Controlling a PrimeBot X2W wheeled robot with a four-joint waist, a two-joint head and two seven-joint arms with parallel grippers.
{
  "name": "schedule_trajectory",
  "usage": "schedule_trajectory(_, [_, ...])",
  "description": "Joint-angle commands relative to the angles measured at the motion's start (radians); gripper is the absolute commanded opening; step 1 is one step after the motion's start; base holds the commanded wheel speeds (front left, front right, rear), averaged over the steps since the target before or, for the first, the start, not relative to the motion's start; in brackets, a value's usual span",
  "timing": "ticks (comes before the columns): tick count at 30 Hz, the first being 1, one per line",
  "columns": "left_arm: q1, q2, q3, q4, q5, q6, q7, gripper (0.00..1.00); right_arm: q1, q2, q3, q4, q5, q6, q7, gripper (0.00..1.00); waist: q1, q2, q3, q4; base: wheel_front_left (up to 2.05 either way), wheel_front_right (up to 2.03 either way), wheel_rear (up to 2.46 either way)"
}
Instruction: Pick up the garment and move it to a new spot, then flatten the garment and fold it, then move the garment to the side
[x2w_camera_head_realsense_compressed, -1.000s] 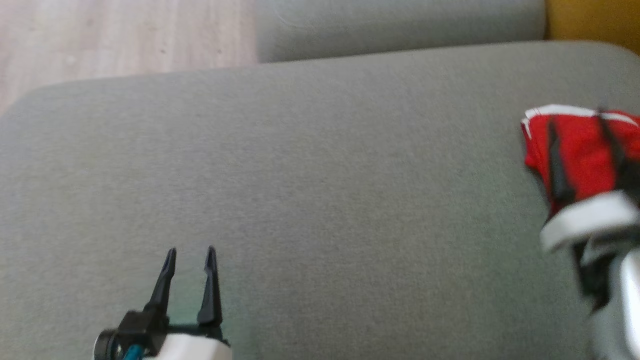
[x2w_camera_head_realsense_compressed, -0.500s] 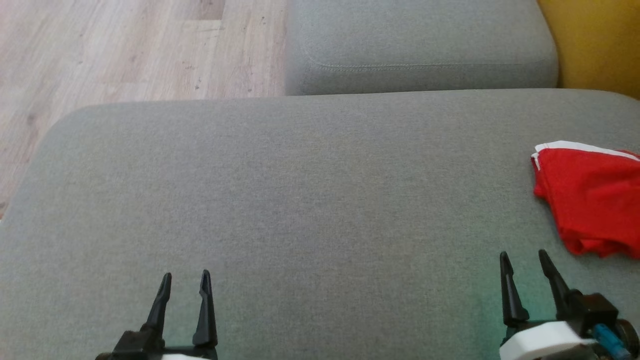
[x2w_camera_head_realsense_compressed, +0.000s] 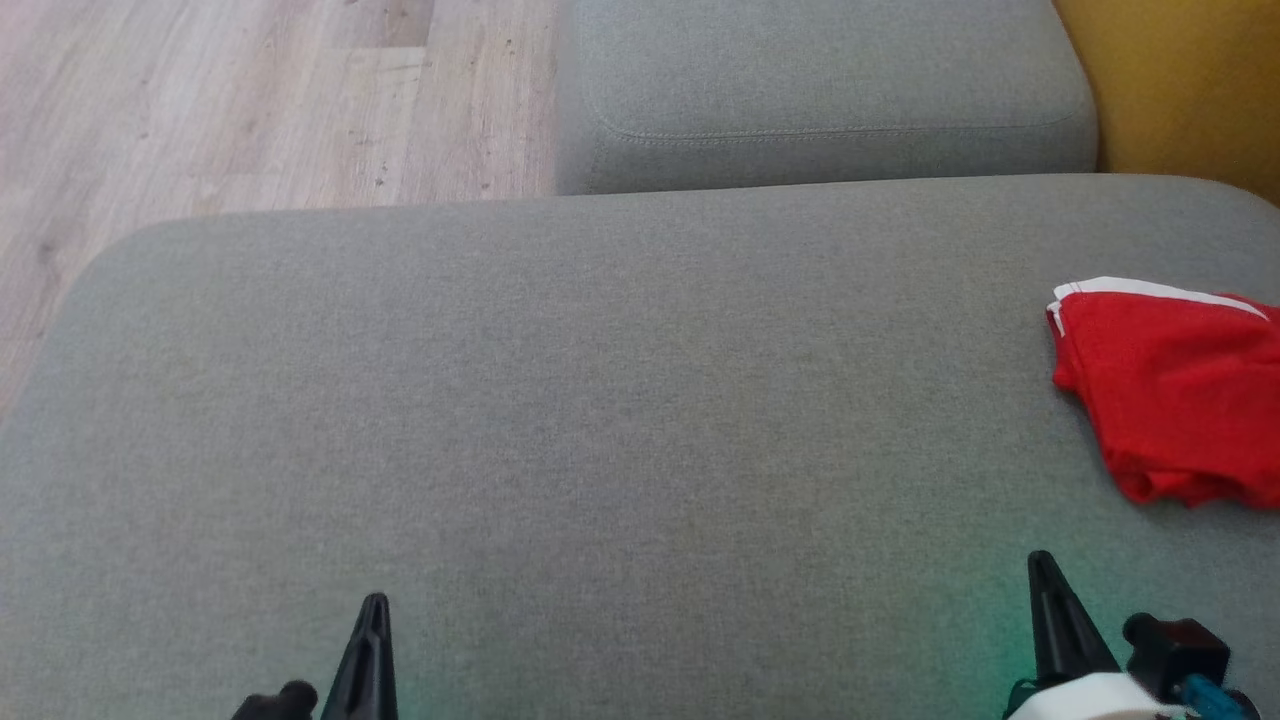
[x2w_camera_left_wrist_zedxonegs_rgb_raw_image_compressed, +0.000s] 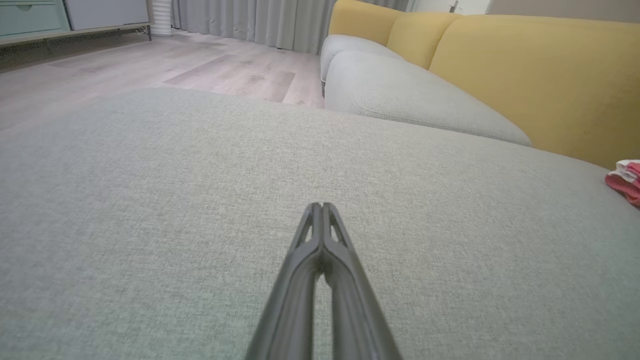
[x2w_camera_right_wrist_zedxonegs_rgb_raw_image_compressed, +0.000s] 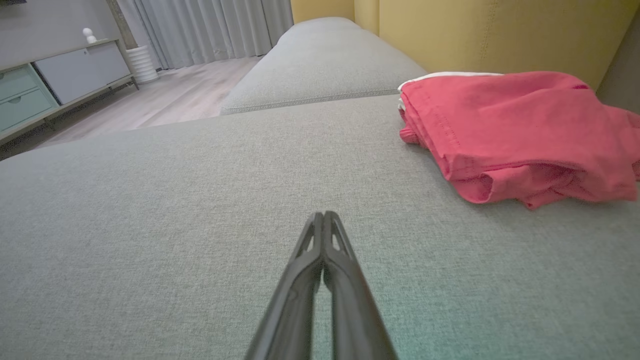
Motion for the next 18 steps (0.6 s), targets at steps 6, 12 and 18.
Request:
schedule_trajectory(6, [-0.049, 0.0, 0.024, -0.032, -0.091, -0.009, 0.02, 0.0, -0.041, -0.001, -0.008, -0.041, 0.103, 0.001, 0.021, 0.0, 0.0, 0.0, 0.002, -0.003, 0.0, 0.0, 0.0])
schedule_trajectory(12, [-0.06, 0.0, 0.036, -0.035, -0.159, -0.013, 0.037, 0.0, -0.05, -0.002, -0.011, -0.047, 0.178, 0.001, 0.038, 0.0, 0.0, 0.0, 0.004, -0.006, 0.0, 0.0, 0.0])
schedule_trajectory(18, [-0.069, 0.0, 0.046, -0.037, -0.215, -0.016, 0.051, 0.0, -0.058, -0.002, -0.014, -0.051, 0.24, 0.002, 0.052, 0.0, 0.0, 0.0, 0.005, -0.008, 0.0, 0.0, 0.0])
